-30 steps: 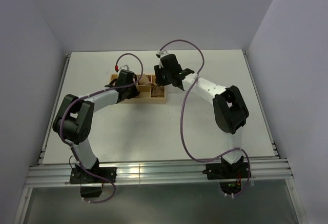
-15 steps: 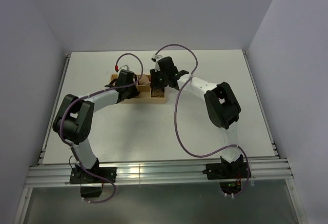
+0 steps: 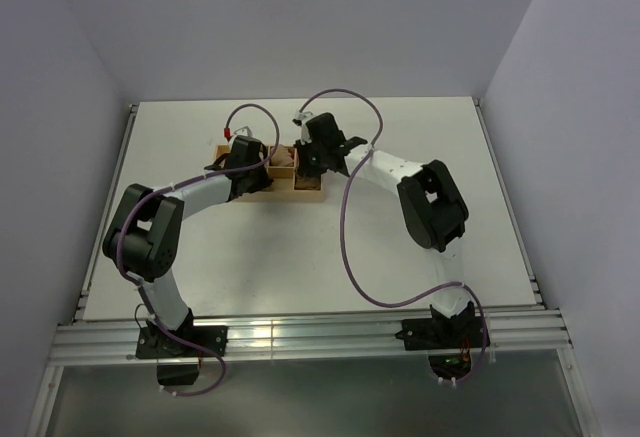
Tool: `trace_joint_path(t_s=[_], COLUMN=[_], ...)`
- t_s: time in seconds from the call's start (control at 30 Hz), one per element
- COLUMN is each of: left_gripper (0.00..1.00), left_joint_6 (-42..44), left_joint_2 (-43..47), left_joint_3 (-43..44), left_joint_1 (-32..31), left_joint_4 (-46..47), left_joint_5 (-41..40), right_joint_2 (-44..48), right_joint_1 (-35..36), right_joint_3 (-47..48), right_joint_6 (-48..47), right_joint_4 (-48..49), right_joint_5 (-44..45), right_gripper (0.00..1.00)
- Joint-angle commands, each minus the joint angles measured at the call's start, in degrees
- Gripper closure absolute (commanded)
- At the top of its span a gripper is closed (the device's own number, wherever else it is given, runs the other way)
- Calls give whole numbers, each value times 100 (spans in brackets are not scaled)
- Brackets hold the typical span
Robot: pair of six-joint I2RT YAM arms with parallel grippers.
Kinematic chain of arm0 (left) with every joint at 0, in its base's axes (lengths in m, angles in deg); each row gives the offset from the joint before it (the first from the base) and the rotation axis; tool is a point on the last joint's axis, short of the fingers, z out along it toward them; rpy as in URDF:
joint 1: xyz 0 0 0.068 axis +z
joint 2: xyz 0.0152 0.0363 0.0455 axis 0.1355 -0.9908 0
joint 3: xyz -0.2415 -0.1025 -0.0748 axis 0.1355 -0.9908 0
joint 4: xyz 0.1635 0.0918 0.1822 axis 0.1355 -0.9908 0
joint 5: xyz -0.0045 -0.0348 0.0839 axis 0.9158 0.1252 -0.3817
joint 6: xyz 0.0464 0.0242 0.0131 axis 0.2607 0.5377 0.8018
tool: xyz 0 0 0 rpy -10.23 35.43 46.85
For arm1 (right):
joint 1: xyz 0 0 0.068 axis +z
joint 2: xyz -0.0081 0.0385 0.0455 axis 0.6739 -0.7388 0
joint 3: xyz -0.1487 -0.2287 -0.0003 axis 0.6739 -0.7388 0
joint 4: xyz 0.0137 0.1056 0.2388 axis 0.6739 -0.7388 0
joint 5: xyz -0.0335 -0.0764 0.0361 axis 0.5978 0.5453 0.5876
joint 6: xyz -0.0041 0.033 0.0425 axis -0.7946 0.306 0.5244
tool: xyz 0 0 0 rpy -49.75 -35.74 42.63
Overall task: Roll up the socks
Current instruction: Place the sock in the storage box.
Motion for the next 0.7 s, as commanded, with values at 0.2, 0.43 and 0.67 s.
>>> trace_joint_path(t_s=[0.2,0.43,0.67], left_gripper=[100,100,100], left_joint_6=[-228,-254,-271], left_joint_2=[88,132,202], left_joint_3=[75,5,-21], left_joint_1=[30,30,48], left_joint_4=[62,106,124], left_joint_5=[15,94,120], right_joint_2=[-912,-1167,-1500], right_joint_1=[147,155,322], right_joint_3=[896,1292,1739], right_joint_6=[-54,298,324], right_joint_4=[-1170,-1837,-2690], right_joint_5=[17,657,1581], right_gripper=[97,96,96])
